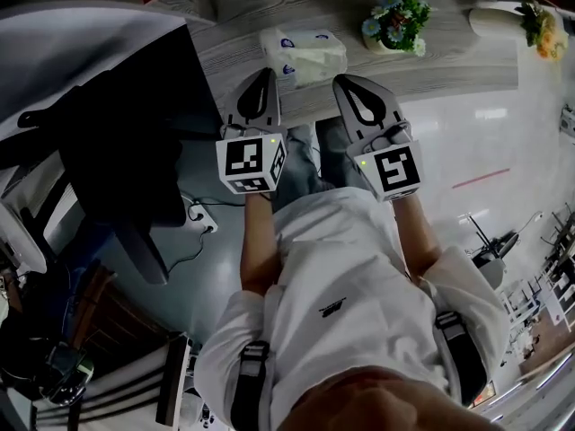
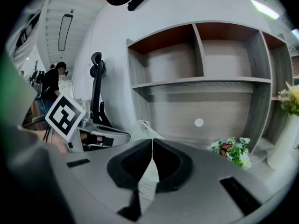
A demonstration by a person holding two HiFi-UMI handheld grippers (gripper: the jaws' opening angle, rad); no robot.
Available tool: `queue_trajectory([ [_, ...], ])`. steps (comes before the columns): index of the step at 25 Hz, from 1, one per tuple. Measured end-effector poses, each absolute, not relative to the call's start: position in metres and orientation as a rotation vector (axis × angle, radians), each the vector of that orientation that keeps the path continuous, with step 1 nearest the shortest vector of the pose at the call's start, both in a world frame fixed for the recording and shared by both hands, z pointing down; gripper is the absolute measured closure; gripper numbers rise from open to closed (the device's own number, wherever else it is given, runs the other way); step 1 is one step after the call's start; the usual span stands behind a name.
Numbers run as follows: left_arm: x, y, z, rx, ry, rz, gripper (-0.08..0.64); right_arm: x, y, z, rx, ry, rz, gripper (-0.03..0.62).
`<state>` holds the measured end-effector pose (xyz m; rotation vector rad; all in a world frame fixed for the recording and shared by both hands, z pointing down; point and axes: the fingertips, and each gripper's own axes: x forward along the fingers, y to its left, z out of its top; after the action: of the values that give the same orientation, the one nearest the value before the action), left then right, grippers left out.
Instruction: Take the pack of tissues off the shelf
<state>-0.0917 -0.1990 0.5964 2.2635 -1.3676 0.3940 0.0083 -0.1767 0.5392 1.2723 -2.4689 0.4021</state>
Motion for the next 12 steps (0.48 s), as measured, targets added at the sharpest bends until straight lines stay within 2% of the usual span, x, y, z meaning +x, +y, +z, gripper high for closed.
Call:
queue_trajectory([
  [12, -0.091, -0.205, 0.646, 2.266, -1.362, 0.445, 0.532, 0.009, -0.176, 0.582, 1.282, -2.413, 0.471, 0.566],
])
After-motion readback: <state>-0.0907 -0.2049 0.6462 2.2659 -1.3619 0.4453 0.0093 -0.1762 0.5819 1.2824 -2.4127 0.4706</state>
